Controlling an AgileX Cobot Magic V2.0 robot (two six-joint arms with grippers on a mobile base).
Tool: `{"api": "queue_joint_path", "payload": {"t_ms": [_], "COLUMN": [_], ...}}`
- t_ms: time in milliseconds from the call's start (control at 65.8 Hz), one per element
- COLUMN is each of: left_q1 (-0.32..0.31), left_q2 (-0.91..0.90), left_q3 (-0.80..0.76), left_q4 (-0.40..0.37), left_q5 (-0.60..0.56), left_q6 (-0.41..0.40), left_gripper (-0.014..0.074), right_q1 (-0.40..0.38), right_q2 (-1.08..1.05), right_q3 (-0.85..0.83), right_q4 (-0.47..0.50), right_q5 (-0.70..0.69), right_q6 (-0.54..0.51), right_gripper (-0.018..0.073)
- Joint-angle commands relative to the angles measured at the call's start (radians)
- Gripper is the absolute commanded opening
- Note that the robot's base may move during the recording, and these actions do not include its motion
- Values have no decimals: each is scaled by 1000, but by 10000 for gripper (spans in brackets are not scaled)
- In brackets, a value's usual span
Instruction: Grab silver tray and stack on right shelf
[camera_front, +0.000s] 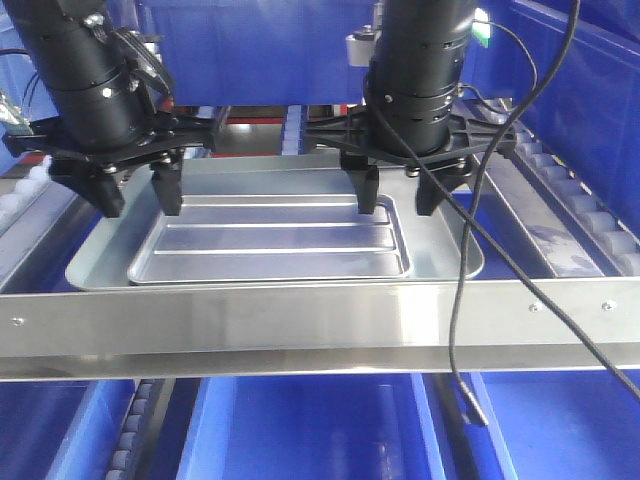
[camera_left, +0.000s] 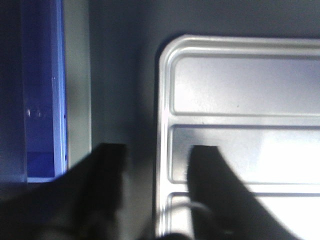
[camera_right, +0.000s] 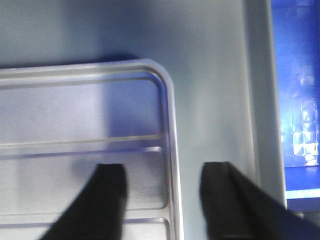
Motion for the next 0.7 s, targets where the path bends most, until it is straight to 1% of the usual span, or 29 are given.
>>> {"api": "queue_joint_path", "payload": {"t_ms": [0, 15, 30, 46, 76, 137, 213, 289, 441, 486, 562, 684], "left_q1": [-1, -1, -1, -1, -1, -1, 4, 11, 13, 13, 9, 7], "left_q2": [-50, -50, -50, -50, -50, -50, -50, -54, -82, -97, -130, -207], "left_q3": [-29, -29, -29, -29, -29, -29, -31, -33, -27, -13, 21, 111], "left_q4": [4, 4, 4, 4, 4, 2, 8, 19, 17, 17, -1, -8], "left_q5": [-18, -18, -21, -21, -27, -45, -41, -3, 87, 89, 53, -55], "left_q6": [2, 2, 2, 2, 2, 2, 2, 2, 2, 2, 2, 2], "left_gripper": [-76, -105, -114, -109, -83, -81, -86, -89, -89, -89, -89, -89], "right_q1": [-3, -3, -3, -3, -3, -3, -3, -3, -1, 0, 5, 27], "right_q2": [-75, -75, -75, -75, -73, -73, -77, -88, -121, -134, -153, -185], "right_q3": [-40, -40, -40, -40, -40, -40, -40, -40, -40, -40, -38, -35], "right_q4": [-27, -27, -27, -27, -27, -27, -22, -19, -19, -19, -19, -19], "right_q5": [-33, -34, -35, -36, -42, -45, -45, -41, -41, -43, -68, -117], "right_q6": [5, 5, 5, 5, 5, 5, 5, 5, -5, -15, -56, -175], "right_gripper": [140, 99, 43, 32, 64, 85, 78, 49, 51, 51, 51, 51]}}
